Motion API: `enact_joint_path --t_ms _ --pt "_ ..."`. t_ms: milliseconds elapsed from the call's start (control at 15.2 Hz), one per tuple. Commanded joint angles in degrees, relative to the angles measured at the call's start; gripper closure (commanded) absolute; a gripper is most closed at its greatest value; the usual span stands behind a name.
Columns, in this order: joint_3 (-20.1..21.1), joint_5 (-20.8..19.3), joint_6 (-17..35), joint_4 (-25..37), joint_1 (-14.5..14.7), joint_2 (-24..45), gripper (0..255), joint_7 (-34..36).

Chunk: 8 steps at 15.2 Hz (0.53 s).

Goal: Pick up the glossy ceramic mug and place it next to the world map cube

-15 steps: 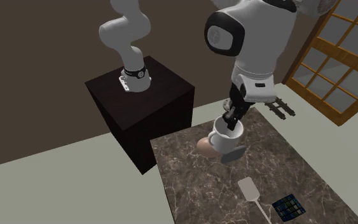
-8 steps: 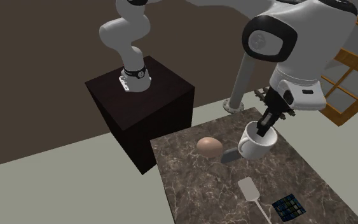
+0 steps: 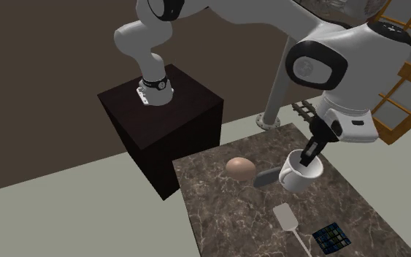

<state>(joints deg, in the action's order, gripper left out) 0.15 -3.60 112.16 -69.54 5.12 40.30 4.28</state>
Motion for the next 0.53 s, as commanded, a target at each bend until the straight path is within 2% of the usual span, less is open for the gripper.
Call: enact_joint_path --t_ms 0,462 --pt "0.00 -0.04 1.32 -0.87 0.04 0.41 255 0.12" --pt "-0.04 -0.14 5.56 -3.34 0.03 2.18 255 0.37"
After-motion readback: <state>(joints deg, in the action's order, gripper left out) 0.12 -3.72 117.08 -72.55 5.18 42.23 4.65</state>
